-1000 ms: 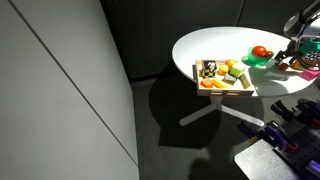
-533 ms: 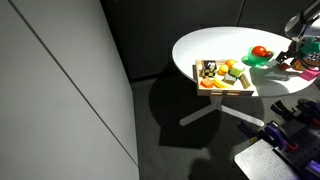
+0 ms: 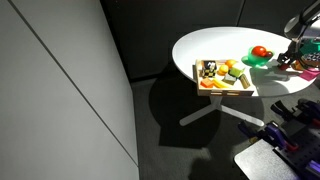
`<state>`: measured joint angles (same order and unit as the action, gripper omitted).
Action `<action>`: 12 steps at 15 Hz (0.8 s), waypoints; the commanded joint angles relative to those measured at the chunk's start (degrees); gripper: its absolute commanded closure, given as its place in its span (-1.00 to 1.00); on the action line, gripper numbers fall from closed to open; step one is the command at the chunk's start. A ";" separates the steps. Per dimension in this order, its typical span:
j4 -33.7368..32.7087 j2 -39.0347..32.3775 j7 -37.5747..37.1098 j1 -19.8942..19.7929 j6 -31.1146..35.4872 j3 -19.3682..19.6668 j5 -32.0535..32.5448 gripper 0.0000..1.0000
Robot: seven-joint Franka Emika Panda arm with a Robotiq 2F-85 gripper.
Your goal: Put the strawberry in the bowl
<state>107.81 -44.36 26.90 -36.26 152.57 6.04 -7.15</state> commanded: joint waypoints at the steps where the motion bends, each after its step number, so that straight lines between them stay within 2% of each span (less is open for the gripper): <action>1: -0.19 0.76 -0.81 -0.83 0.12 -0.79 0.97 0.49; 12: -1.16 5.19 -1.26 0.22 -7.46 -0.02 1.02 0.49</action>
<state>107.22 -41.31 26.90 -36.19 148.46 5.98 -7.15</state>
